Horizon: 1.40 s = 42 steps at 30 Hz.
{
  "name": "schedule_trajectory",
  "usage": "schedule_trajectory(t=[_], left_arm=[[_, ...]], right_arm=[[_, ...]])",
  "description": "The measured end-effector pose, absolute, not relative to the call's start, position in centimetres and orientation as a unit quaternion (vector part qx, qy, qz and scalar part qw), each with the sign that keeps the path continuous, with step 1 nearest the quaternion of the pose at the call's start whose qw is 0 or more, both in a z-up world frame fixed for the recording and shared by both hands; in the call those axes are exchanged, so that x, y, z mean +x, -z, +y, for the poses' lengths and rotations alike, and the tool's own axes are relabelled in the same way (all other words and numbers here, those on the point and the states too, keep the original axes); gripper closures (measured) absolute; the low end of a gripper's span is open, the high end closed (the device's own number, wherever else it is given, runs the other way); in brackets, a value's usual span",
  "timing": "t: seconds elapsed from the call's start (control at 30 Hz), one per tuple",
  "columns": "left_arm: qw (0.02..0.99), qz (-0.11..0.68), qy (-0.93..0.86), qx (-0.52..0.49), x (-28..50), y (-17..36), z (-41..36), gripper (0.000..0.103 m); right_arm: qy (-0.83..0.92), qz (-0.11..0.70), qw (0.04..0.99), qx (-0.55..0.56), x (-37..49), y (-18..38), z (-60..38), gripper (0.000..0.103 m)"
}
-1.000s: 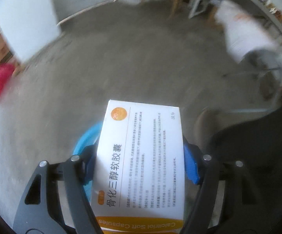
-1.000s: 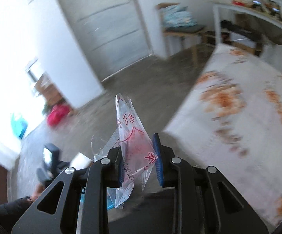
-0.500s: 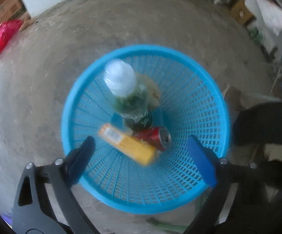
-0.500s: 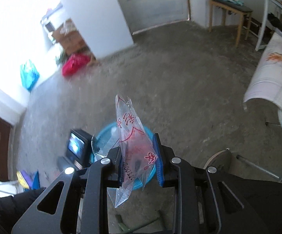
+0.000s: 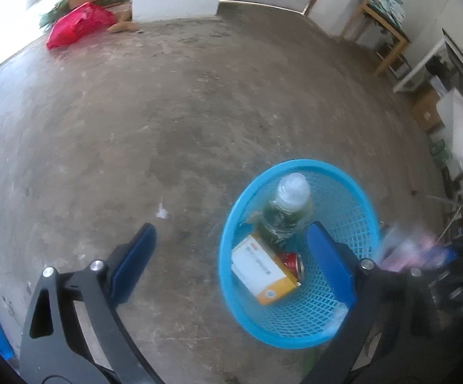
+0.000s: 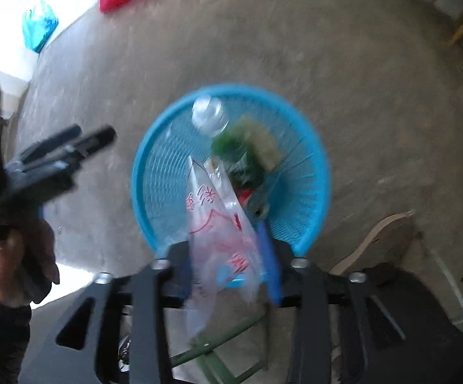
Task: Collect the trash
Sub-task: 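Open the left gripper to drop the medicine box while the right releases the bag into the basket, then move both grippers back over the table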
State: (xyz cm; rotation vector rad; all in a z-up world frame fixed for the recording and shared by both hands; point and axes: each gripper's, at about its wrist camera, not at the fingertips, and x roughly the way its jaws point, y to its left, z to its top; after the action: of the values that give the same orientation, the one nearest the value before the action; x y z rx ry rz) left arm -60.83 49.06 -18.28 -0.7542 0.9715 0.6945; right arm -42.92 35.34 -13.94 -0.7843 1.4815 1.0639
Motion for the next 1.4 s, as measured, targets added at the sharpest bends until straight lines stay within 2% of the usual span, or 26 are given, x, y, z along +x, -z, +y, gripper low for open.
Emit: schedule_trajectory(t=[0.03, 0.07, 0.2, 0.27, 0.47, 0.6, 0.73, 0.8, 0.97, 1.1, 1.3, 1.4], left_arm=[[0.759, 0.447, -0.32, -0.349, -61.0, 18.2, 49.1, 0.012], [0.756, 0.448, -0.321, -0.352, -61.0, 18.3, 49.1, 0.012], [0.759, 0.446, -0.317, -0.352, -60.7, 18.4, 48.6, 0.012], [0.764, 0.445, -0.313, -0.348, -60.1, 18.0, 48.2, 0.012], [0.79, 0.422, -0.301, -0.327, -58.0, 14.6, 47.1, 0.012], [0.82, 0.395, -0.277, -0.307, -54.8, 10.5, 46.4, 0.012], [0.858, 0.372, -0.231, -0.269, -48.8, 5.6, 44.7, 0.012], [0.881, 0.358, -0.193, -0.241, -44.2, 2.5, 42.8, 0.012], [0.924, 0.319, -0.085, -0.192, -32.3, -4.8, 36.0, 0.01], [0.943, 0.301, 0.032, -0.138, -20.8, -9.6, 26.8, 0.008], [0.934, 0.303, 0.177, -0.069, -6.3, -12.7, 10.5, 0.008], [0.924, 0.302, 0.222, -0.08, -2.0, -13.0, 4.6, 0.008]], right_arm=[[-0.441, 0.63, 0.543, -0.337, -43.0, 15.0, 35.3, 0.039], [-0.429, 0.634, 0.539, -0.35, -43.0, 15.9, 35.1, 0.036], [-0.406, 0.652, 0.543, -0.34, -42.1, 16.6, 34.0, 0.035], [-0.412, 0.658, 0.549, -0.309, -41.5, 15.7, 33.7, 0.028], [-0.418, 0.665, 0.572, -0.238, -39.0, 13.4, 32.6, 0.028], [-0.439, 0.635, 0.613, -0.165, -36.2, 8.1, 30.8, 0.028], [-0.446, 0.593, 0.663, -0.102, -30.8, 1.4, 26.4, 0.012], [-0.441, 0.563, 0.694, -0.08, -27.6, -2.5, 22.5, 0.006], [-0.367, 0.496, 0.786, -0.035, -19.4, -9.8, 9.0, 0.006], [-0.251, 0.457, 0.853, 0.0, -14.1, -13.1, -3.4, 0.006], [-0.069, 0.441, 0.89, 0.089, -7.2, -13.2, -23.2, 0.006], [-0.024, 0.436, 0.889, 0.141, -3.8, -12.0, -29.7, 0.006]])
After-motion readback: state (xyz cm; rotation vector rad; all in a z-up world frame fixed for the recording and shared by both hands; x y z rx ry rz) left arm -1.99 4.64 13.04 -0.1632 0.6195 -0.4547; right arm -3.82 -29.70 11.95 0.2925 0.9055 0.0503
